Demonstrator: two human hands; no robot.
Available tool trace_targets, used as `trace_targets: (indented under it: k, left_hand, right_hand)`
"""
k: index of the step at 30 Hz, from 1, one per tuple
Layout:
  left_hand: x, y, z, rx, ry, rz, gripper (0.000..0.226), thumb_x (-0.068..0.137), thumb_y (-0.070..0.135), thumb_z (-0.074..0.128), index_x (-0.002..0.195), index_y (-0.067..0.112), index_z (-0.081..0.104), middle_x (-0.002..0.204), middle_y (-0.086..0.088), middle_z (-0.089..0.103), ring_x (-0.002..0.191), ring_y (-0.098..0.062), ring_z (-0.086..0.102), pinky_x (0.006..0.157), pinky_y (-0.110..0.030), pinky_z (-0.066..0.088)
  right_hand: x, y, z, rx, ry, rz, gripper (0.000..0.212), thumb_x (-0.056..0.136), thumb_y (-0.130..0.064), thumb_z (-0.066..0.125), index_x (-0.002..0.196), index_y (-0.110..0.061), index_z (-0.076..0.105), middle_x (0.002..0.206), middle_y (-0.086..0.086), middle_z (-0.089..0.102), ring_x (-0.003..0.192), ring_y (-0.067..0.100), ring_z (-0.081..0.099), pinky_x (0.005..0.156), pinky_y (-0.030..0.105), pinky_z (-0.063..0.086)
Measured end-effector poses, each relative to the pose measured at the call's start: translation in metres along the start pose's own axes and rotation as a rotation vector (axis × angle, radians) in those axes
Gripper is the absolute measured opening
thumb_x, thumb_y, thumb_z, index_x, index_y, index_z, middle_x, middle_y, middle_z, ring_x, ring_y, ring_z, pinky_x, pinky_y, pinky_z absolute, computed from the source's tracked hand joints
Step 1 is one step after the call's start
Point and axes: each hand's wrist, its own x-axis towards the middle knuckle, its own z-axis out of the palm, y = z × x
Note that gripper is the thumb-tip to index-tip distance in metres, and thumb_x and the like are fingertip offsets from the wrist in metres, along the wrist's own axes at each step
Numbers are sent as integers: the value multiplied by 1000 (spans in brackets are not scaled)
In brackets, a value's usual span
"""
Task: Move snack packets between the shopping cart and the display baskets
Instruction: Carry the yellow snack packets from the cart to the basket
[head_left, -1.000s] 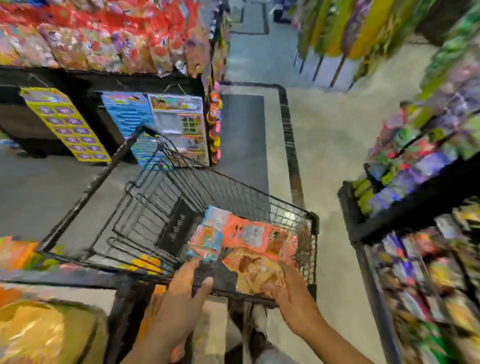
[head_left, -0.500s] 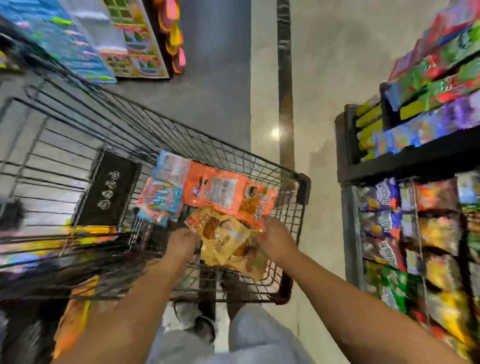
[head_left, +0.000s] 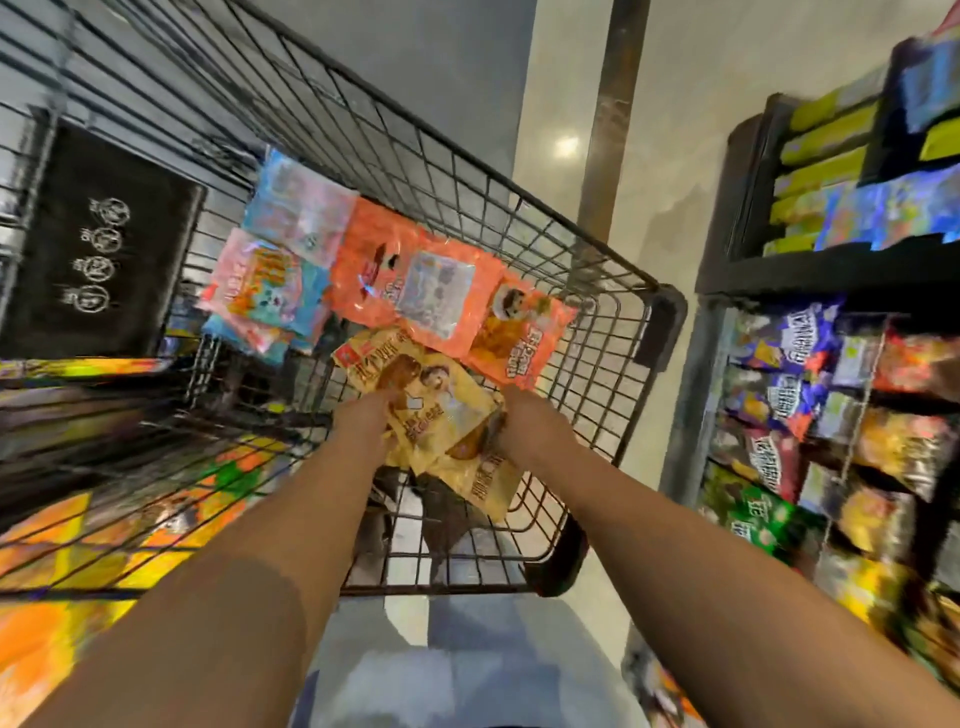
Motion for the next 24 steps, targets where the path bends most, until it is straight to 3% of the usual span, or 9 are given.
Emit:
trace_targets:
  k: [4, 6, 9, 13, 15, 17, 20, 24]
  left_hand:
    - [19, 0, -4, -63, -47, -6, 41, 89, 18, 79, 124, 6, 62, 114, -18, 72, 103, -35, 71, 88, -54, 60]
    - [19, -2, -7, -80, -99, -12, 38, 91, 15, 77, 125, 6, 63, 114, -20, 73, 101, -37, 72, 79, -54, 62]
    - [12, -4, -15, -62, -140, 15, 31, 96, 15, 72, 124, 6, 63, 117, -20, 72, 99, -34, 71, 67, -43, 60]
    - [-20, -1, -34, -56, -116, 84, 25, 100, 10, 64, 125, 6, 62, 112, -20, 72, 93, -35, 72, 63, -43, 61]
    - [-44, 2, -49, -46, -87, 123, 20, 100, 7, 63, 120, 3, 64, 106, -20, 73, 91, -36, 72, 72, -51, 63]
    - [-72, 5, -67, 23, -52, 220, 13, 98, 11, 66, 109, 4, 68, 100, -20, 74, 92, -36, 73, 84, -58, 60]
    - [-124, 9, -101, 152, 24, 456, 12, 96, 25, 70, 91, 14, 73, 87, -14, 74, 86, -34, 72, 70, -41, 53]
    - [-196, -1, -159, 66, -41, 695, 10, 97, 34, 68, 99, 29, 76, 94, 4, 79, 87, -18, 76, 70, -40, 62]
  right_hand:
    - [8, 1, 15, 60, 47, -1, 47, 87, -27, 71, 129, -13, 53, 113, 12, 69, 104, 37, 68, 79, 40, 56]
    - [9, 0, 21, 137, 30, 7, 43, 86, -22, 70, 126, -11, 60, 113, 14, 71, 102, 37, 68, 75, 35, 51]
    - [9, -1, 25, 279, 7, 31, 23, 85, -16, 73, 107, -11, 78, 106, 12, 77, 101, 33, 70, 74, 32, 53]
    - [-4, -7, 18, 496, -20, 67, 15, 85, -9, 76, 96, -17, 83, 94, 11, 80, 92, 30, 75, 81, 43, 62]
    - [-18, -8, 16, 523, 15, 22, 16, 90, -9, 72, 95, -19, 82, 96, 8, 78, 92, 29, 74, 81, 43, 62]
    - [-36, -10, 14, 482, 55, -37, 22, 94, -5, 63, 104, -16, 79, 108, 9, 73, 100, 27, 70, 78, 35, 56]
    - [-69, -15, 7, 435, 135, -91, 35, 100, -4, 56, 128, -15, 72, 124, 5, 64, 111, 22, 62, 84, 26, 45]
    - [-119, -31, -18, 564, 282, -182, 31, 101, 0, 58, 117, -18, 76, 110, 0, 76, 92, 13, 67, 80, 33, 50]
